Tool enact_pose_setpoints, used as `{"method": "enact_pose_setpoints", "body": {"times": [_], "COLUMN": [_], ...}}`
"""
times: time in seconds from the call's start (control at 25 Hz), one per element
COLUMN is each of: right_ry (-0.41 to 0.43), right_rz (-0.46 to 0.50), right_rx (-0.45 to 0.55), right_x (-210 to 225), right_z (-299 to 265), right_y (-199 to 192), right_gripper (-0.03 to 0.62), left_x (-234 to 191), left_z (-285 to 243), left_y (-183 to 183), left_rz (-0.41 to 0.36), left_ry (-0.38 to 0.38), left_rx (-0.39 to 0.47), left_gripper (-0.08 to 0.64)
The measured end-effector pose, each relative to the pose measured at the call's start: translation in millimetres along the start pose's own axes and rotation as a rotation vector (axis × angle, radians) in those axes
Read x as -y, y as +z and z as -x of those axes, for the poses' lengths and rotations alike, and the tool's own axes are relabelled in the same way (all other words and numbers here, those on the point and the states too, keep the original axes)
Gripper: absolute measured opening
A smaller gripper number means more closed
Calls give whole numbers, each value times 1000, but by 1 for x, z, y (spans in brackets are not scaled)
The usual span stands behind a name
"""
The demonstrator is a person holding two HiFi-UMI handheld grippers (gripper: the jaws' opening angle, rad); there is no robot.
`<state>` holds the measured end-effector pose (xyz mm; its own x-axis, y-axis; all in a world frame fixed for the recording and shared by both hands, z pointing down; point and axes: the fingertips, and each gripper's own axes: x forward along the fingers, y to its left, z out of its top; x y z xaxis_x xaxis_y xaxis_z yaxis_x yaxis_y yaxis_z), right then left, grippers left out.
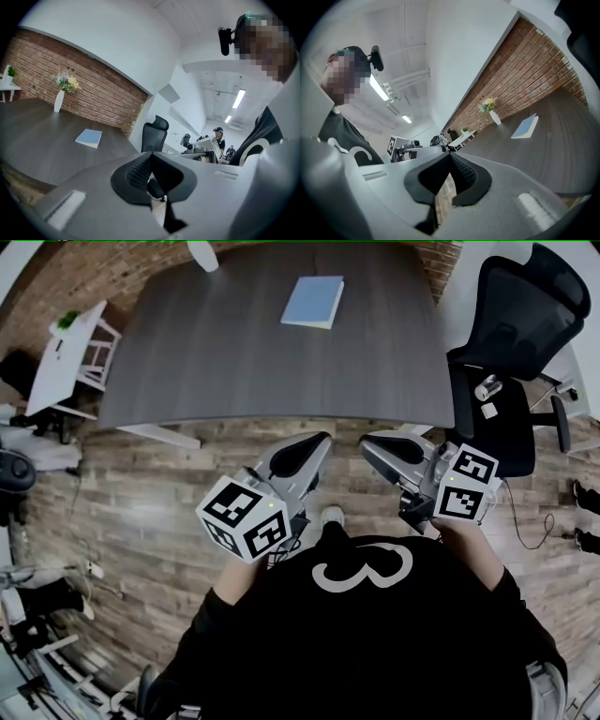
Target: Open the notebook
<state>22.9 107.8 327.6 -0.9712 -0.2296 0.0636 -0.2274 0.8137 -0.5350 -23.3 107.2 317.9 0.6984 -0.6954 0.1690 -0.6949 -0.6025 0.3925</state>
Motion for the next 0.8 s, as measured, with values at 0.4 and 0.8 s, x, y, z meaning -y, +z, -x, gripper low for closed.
{"method": "enact_pose_setpoints", "body": {"times": [0.4, 0.8], "right_ry": [-70, -87], "right_rz": [18, -44], "right_rx": [-1, 24], "right_x": [38, 90], "right_z": [-50, -55], "right_y": [20, 37], "right_gripper": [2, 2], "left_x": [-67, -107], "left_z": [-16, -62], "left_y": [12, 21], "left_rz": [-38, -48], "left_ry": [-20, -7], "left_rx": [-59, -106], "left_gripper": [17, 17]}}
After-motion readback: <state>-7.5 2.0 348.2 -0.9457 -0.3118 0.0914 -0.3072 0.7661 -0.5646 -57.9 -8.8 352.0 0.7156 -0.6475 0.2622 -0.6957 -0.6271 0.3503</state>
